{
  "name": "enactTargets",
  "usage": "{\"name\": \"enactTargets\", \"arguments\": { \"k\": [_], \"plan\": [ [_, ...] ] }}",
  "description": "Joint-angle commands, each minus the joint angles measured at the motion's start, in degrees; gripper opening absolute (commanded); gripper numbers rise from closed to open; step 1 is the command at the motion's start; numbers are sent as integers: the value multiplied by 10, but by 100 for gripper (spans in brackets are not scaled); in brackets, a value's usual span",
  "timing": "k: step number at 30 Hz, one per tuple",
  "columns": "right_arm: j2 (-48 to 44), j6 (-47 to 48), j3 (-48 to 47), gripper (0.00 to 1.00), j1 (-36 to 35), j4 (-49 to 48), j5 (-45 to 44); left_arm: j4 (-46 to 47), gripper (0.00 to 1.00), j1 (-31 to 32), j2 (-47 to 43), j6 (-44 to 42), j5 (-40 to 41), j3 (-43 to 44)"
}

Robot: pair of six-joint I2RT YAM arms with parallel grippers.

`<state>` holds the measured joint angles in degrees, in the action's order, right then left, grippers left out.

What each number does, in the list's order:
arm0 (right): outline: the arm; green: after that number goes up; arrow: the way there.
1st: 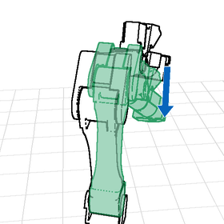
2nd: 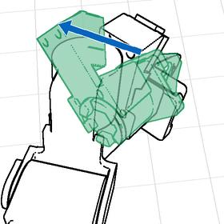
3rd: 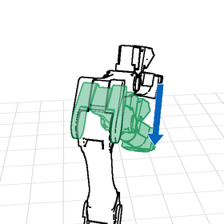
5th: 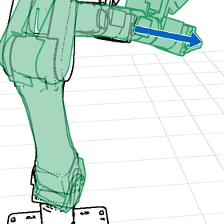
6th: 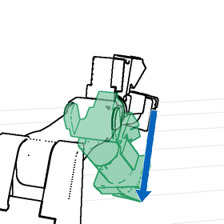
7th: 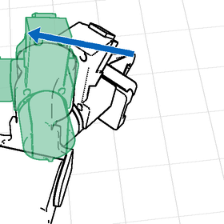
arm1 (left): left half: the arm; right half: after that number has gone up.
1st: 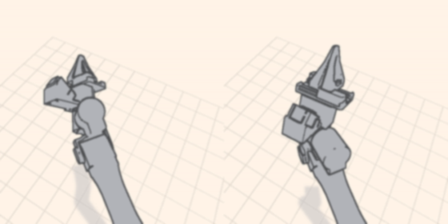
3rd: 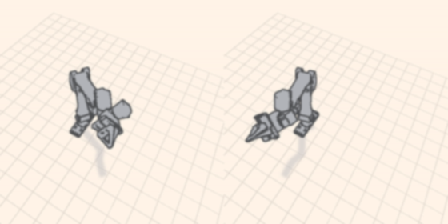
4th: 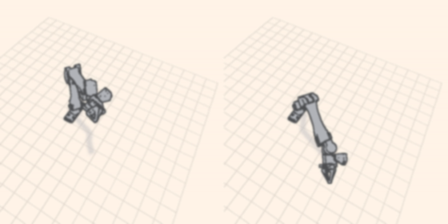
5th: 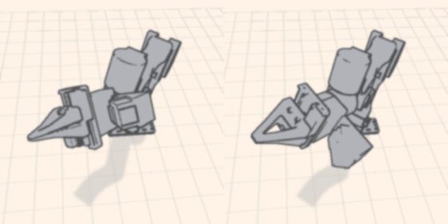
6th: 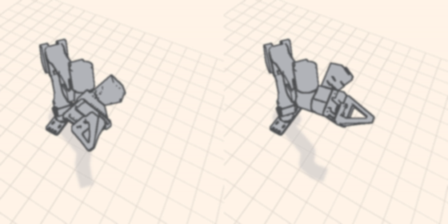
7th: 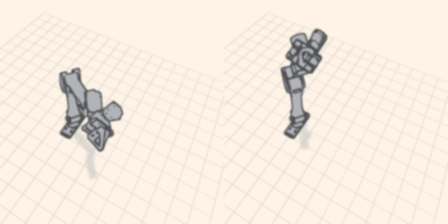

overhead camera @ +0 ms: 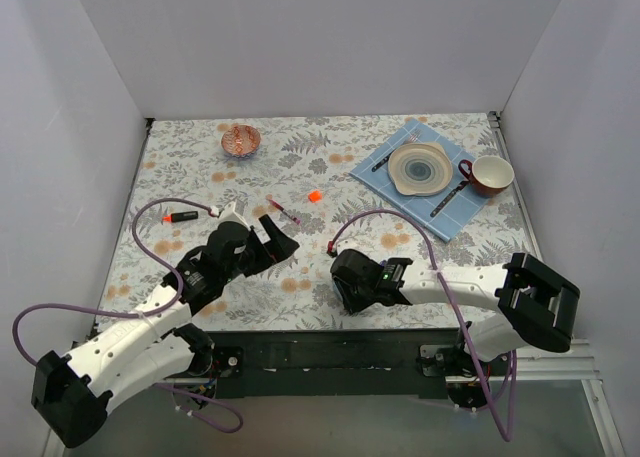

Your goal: Insert the pens into the pen caps

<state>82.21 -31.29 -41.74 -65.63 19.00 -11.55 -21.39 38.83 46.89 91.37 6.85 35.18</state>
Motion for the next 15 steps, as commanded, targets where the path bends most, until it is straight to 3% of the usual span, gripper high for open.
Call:
{"name": "enactTargets", "arguments": {
  "k": [1, 12, 15],
  "plan": [
    [15, -36, 29, 34, -10, -1, -47, 54, 93, 1, 6, 65, -59, -48],
    [43, -77, -7, 49, -51, 74, -133, 77, 91, 1, 8, 87, -67, -77],
    [59, -83, -18, 42, -64, 86, -144, 80, 91, 1, 2, 92, -68, -84]
  ]
}}
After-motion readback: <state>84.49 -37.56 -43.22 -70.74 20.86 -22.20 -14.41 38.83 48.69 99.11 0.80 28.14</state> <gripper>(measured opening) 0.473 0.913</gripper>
